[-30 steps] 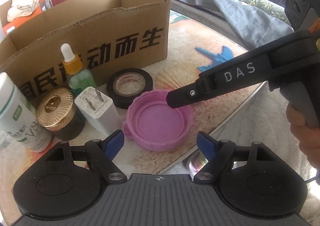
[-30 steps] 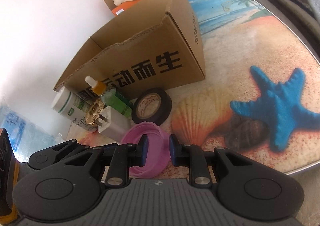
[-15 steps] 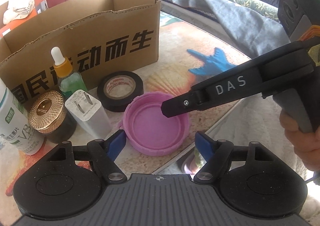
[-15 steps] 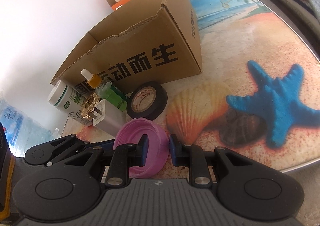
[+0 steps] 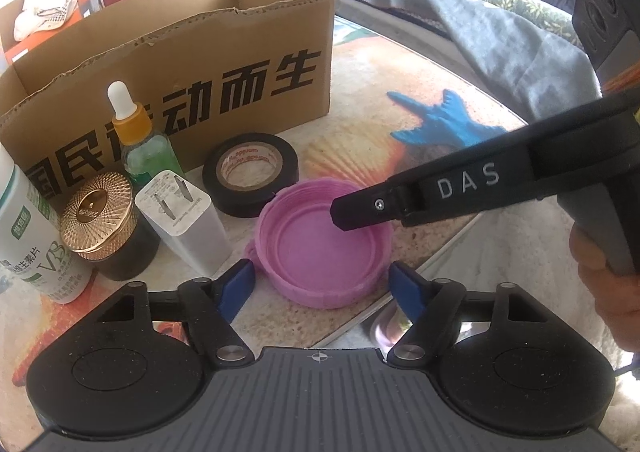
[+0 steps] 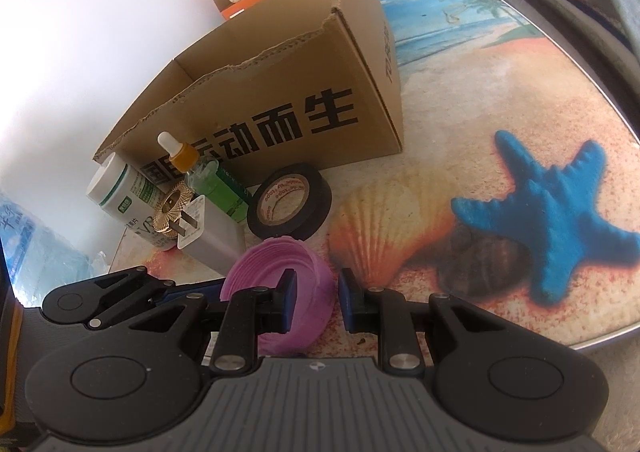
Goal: Organize rigid objects
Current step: 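Close the right tool on the rim of the pink bowl, then lift the pink bowl with the right tool toward the box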
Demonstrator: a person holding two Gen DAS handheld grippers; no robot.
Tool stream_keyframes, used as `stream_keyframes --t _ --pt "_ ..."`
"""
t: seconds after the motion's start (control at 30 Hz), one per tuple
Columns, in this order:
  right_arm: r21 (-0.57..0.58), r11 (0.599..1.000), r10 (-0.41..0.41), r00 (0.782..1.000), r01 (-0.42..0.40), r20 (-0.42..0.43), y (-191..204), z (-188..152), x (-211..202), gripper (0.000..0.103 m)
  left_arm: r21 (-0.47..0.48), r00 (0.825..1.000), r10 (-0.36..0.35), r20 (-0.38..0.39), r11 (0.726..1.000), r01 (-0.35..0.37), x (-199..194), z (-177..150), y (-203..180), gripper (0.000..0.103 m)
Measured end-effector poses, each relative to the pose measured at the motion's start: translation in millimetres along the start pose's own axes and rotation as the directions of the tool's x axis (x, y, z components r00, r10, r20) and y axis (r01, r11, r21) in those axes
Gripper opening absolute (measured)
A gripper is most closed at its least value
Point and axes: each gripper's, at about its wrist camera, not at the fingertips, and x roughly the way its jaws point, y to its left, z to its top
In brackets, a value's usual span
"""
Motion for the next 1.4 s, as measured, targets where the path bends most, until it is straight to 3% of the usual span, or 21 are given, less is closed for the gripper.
stream_keyframes --t 0.57,0.97,1.2,1.4 --pt "-0.031 0.999 -0.026 0.999 0.027 0.044 9.0 -3.9 -13.6 0.025 -0.003 0.999 0.014 0.041 1.0 -0.014 -10.9 0.8 -10.4 0.068" --pt "-0.06 0.998 -0.023 0.982 0.034 0.185 36.0 1.0 -73.4 0.025 0.028 0.983 0.013 0.185 0.999 -0.019 -68.1 12.6 -21.6 0.068" --pt "-0.162 0.987 0.038 0.955 0.011 0.293 74.1 30.4 -107.1 0.025 0.004 0.955 0.055 0.291 0.998 -0.059 -111.7 38.5 -3.9 0.068" --pt "-0.283 0.959 0.115 0.95 -0.03 0.289 117.9 87.9 -95.2 0.025 -0.06 0.946 0.111 0.303 0.993 -0.098 -127.9 75.5 46.5 0.068"
